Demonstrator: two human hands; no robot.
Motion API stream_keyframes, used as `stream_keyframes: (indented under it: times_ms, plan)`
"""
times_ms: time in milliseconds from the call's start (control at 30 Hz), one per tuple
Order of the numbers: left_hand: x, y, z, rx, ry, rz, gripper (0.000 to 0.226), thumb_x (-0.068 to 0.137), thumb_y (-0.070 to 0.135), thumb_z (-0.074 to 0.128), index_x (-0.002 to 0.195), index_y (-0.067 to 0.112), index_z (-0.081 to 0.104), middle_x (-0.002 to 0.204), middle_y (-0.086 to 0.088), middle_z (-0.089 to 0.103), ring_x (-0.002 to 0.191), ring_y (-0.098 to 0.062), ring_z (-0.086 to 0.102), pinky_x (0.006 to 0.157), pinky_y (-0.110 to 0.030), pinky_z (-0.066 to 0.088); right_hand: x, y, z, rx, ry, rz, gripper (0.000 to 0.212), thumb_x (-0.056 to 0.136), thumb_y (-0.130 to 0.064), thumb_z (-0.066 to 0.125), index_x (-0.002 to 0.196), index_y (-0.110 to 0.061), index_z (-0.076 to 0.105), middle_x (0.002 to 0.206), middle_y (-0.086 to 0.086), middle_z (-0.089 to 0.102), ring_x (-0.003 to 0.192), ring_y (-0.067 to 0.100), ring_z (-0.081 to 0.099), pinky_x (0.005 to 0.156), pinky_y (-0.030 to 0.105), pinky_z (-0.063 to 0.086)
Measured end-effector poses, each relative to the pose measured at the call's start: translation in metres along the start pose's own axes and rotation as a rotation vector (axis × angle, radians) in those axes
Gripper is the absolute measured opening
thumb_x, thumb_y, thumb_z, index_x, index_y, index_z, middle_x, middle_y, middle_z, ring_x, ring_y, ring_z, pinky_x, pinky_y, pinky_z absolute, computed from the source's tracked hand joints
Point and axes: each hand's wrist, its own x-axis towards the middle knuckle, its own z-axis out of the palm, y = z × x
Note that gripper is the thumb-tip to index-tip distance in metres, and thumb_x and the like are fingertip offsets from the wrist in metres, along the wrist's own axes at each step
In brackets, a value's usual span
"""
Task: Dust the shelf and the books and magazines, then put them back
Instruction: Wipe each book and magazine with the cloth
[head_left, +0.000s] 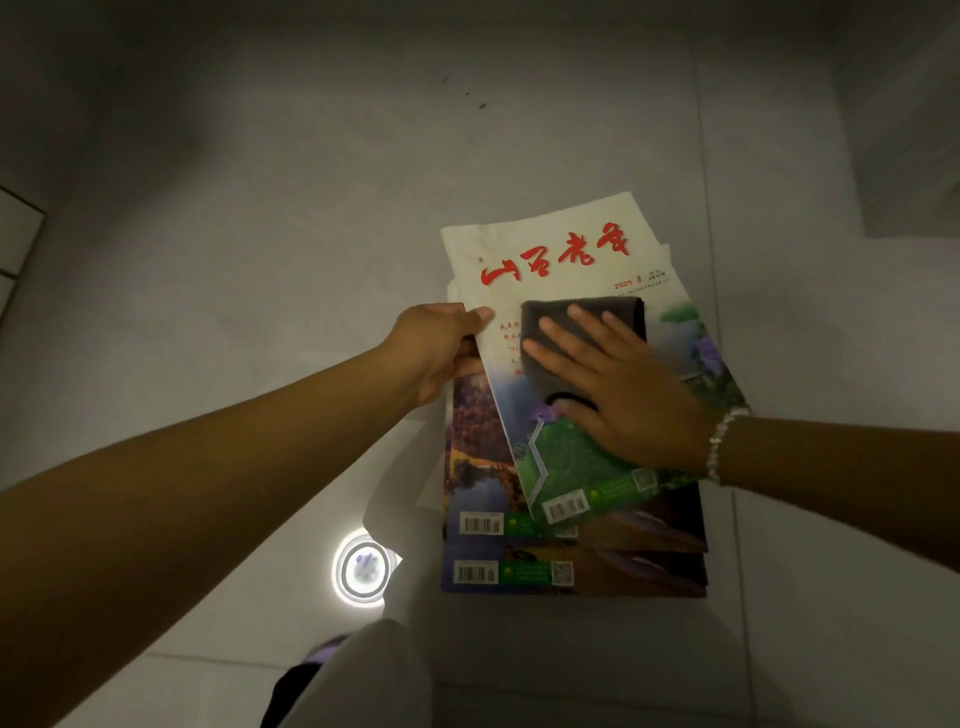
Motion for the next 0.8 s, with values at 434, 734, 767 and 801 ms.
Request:
stream_keyframes:
  times_ms: [434, 734, 767, 801]
  plan:
    - [0.001, -0.009, -0.006, 0.064, 0.035, 0.029, 0.016, 0.097, 0.014, 0.051, 0.109, 0.006, 0.060, 0.114, -0.010, 0.067, 0.088, -0.021, 0.068, 0.067, -0.030, 0.059, -0.013, -0.012, 0.002, 0.011, -0.057, -0.253, 0.056, 0.098, -0.056, 0.020, 0.146, -0.028, 0.031, 0.154, 0.003, 0.027, 0.144, 0.028, 0.015, 0.117, 0.046, 0.007]
    - [0.003, -0.010, -0.007, 0.074, 0.031, 0.026, 0.017, 0.098, 0.017, 0.051, 0.110, 0.011, 0.059, 0.111, -0.006, 0.067, 0.086, -0.020, 0.068, 0.066, -0.032, 0.059, 0.000, -0.055, 0.006, 0.086, 0.012, 0.082, 0.071, 0.086, -0.070, 0.036, 0.138, -0.022, 0.040, 0.154, 0.024, 0.017, 0.144, 0.037, 0.010, 0.116, 0.052, 0.012]
    - [0.003, -0.010, -0.007, 0.068, 0.026, 0.026, 0.017, 0.098, 0.017, 0.051, 0.111, 0.010, 0.059, 0.112, -0.007, 0.067, 0.087, -0.021, 0.068, 0.066, -0.031, 0.059, 0.000, -0.054, 0.007, 0.056, 0.009, 0.078, 0.070, 0.088, -0.066, 0.037, 0.141, -0.021, 0.038, 0.154, 0.024, 0.018, 0.144, 0.037, 0.012, 0.116, 0.051, 0.013]
    - [0.003, -0.010, -0.007, 0.062, 0.022, 0.024, 0.018, 0.098, 0.016, 0.050, 0.112, 0.008, 0.059, 0.113, -0.008, 0.067, 0.088, -0.022, 0.068, 0.066, -0.031, 0.059, 0.001, -0.050, 0.006, 0.025, 0.007, 0.068, 0.067, 0.090, -0.060, 0.036, 0.144, -0.020, 0.036, 0.154, 0.022, 0.020, 0.144, 0.036, 0.014, 0.116, 0.049, 0.012]
